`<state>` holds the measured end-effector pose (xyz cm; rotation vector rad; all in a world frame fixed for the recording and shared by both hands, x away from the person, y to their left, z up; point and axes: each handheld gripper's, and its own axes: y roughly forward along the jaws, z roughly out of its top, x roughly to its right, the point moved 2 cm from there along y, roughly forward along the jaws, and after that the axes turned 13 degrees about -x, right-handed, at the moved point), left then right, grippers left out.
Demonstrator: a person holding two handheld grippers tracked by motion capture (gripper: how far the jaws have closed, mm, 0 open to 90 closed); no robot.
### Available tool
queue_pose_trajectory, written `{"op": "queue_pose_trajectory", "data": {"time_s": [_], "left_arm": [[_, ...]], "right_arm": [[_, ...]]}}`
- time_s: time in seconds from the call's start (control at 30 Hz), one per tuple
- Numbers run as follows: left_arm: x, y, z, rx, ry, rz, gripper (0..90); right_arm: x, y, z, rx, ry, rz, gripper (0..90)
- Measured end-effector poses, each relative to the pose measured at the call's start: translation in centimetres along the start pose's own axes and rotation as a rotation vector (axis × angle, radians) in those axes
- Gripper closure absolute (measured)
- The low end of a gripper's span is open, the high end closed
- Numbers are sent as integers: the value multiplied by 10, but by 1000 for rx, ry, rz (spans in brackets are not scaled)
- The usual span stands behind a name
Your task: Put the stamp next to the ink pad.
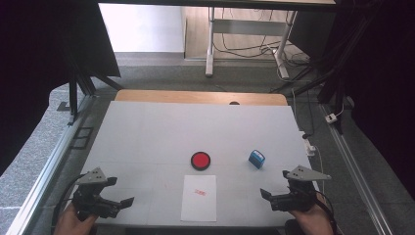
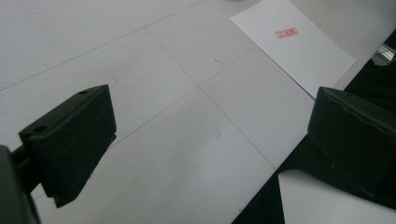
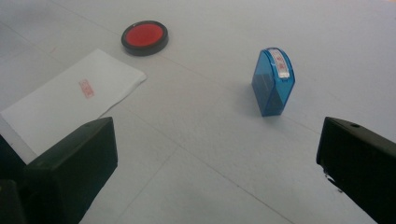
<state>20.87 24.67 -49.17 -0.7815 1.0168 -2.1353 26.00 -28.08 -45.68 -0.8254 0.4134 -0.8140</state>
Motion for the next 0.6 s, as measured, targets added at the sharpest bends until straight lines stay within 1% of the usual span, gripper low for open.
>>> {"op": "queue_pose_trajectory", "data": {"time_s": [0.2,0.4,0.47,0.6], "left_arm": [[0,0,-1,0,0,0,11],[0,0,-1,-2,2,2,11],[0,0,-1,-2,1,4,11],[-1,0,0,1,-2,0,9]], "right_arm": [[1,-1,-8,-27,14,-9,0],[0,2,-15,-80,10,-25,0],[0,1,-16,-73,16,-24,0],[1,1,-17,-80,26,-26,0]]}}
